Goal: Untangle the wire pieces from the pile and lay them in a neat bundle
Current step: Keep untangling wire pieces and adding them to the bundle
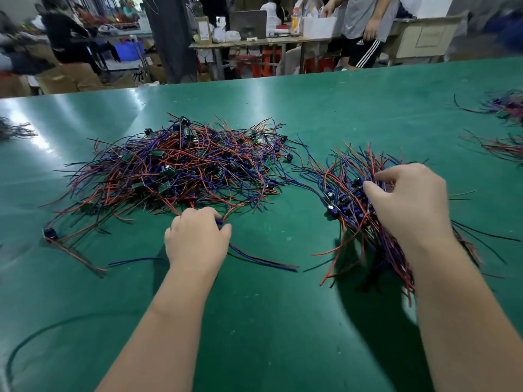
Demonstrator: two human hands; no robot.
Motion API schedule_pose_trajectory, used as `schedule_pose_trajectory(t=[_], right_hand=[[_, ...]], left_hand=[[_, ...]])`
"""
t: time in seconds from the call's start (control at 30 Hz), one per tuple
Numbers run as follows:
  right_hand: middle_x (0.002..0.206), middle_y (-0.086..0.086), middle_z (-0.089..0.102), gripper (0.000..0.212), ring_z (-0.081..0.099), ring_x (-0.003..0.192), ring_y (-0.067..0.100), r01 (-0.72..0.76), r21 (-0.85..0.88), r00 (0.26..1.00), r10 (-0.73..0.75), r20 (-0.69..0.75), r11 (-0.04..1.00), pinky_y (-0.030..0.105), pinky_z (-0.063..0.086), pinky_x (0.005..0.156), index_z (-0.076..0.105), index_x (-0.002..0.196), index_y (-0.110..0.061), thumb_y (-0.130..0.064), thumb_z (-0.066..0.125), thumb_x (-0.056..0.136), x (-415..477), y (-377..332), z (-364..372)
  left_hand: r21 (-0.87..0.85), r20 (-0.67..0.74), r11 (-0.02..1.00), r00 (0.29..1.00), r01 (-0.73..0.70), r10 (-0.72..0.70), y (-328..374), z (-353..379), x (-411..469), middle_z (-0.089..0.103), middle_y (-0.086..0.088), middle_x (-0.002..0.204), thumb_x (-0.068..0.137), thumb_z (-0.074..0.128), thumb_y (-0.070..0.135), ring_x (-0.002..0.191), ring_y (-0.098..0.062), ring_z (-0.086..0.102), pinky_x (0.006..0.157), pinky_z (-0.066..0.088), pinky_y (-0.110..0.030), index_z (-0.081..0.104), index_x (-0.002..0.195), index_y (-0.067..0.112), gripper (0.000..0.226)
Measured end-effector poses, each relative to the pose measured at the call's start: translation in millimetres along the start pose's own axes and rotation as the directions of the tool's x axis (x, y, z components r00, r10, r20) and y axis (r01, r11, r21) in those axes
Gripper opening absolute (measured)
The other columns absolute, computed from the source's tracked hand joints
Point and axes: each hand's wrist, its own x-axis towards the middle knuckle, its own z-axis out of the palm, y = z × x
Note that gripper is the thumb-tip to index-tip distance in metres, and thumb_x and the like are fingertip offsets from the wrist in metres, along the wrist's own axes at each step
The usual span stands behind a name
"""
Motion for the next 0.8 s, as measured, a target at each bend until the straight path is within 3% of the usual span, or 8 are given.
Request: schedule_pose_trajectory(t=[0.1,0.2,0.27,0.33,0.4,0.47,0.63,0.8], right_hand=[[0.086,0.003,0.069,0.015,0.060,0.086,0.020,0.067,0.160,0.997,-0.071,0.021,0.985,0.021,0.035,0.075,0.076,0.091,-0.012,-0.017,0.064,0.083,-10.7,-18.7,9.0],[0.069,-0.012,0.065,0.012,0.062,0.071,0.010,0.029,0.349,0.981,-0.093,0.167,0.937,0.021,0.044,0.070,0.076,0.083,-0.018,-0.016,0.064,0.082,-22.5,-32.5,17.2],[0.065,-0.011,0.068,0.011,0.064,0.067,0.013,-0.047,0.435,0.939,-0.109,0.327,0.899,0.024,0.047,0.065,0.075,0.080,-0.020,-0.017,0.064,0.084,-28.7,-37.4,22.1],[0.069,-0.002,0.072,0.012,0.067,0.065,0.019,-0.194,0.558,0.862,-0.132,0.490,0.807,0.028,0.051,0.061,0.073,0.081,-0.018,-0.016,0.063,0.087,-33.1,-43.5,23.9],[0.075,0.000,0.073,0.012,0.066,0.063,0.016,-0.348,0.669,0.783,-0.189,0.592,0.657,0.021,0.050,0.056,0.072,0.088,-0.018,-0.013,0.061,0.091,-37.0,-48.7,24.4],[0.082,0.002,0.073,0.014,0.066,0.066,0.013,-0.411,0.731,0.751,-0.252,0.610,0.544,0.017,0.048,0.056,0.071,0.095,-0.020,-0.013,0.060,0.092,-39.3,-51.9,24.7],[0.081,0.002,0.071,0.032,0.062,0.066,0.012,-0.644,0.738,0.690,-0.263,0.674,0.202,0.018,0.044,0.053,0.066,0.102,-0.009,-0.029,0.057,0.078,-39.8,-58.4,24.3],[0.078,0.000,0.071,0.024,0.061,0.063,0.010,-0.644,0.756,0.730,-0.203,0.652,0.115,0.020,0.042,0.057,0.071,0.088,-0.014,-0.027,0.065,0.069,-35.9,-56.5,23.2]], left_hand=[[-0.212,-0.121,0.972,0.990,-0.102,0.078,2.0,-0.8,0.8,0.063,-0.001,0.103,0.087,0.062,0.040,0.098,-0.023,0.058,0.083,0.040,-0.030,0.067,0.107,0.025,0.026],[-0.630,-0.240,0.745,0.967,-0.219,0.081,13.1,-7.2,-3.0,0.064,0.015,0.081,0.079,0.075,0.030,0.075,0.002,0.059,0.066,0.036,-0.005,0.068,0.091,0.026,0.014],[-0.743,-0.313,0.604,0.947,-0.289,0.069,18.8,-11.2,-7.0,0.065,0.018,0.074,0.075,0.080,0.026,0.067,0.006,0.057,0.065,0.039,-0.003,0.067,0.086,0.033,0.019],[-0.816,-0.335,0.475,0.939,-0.330,0.076,23.3,-12.9,-10.4,0.070,0.014,0.084,0.074,0.081,0.022,0.072,0.003,0.061,0.073,0.048,-0.012,0.067,0.088,0.036,0.025],[-0.845,-0.353,0.391,0.929,-0.366,0.108,27.5,-13.7,-14.6,0.070,0.008,0.104,0.076,0.080,0.016,0.085,-0.006,0.068,0.082,0.053,-0.022,0.066,0.093,0.034,0.028],[-0.820,-0.407,0.372,0.900,-0.435,0.156,31.3,-14.5,-19.0,0.066,0.007,0.115,0.077,0.078,0.011,0.094,-0.010,0.068,0.085,0.052,-0.021,0.065,0.100,0.030,0.033],[-0.717,-0.483,0.386,0.813,-0.580,0.324,38.5,-13.1,-26.8,0.064,0.001,0.115,0.076,0.077,0.003,0.098,-0.006,0.066,0.088,0.050,-0.018,0.060,0.121,0.017,0.051],[-0.686,-0.466,0.349,0.754,-0.638,0.463,43.1,-10.2,-33.8,0.060,0.004,0.122,0.073,0.074,-0.003,0.107,-0.008,0.064,0.094,0.049,-0.022,0.056,0.127,0.012,0.059]])
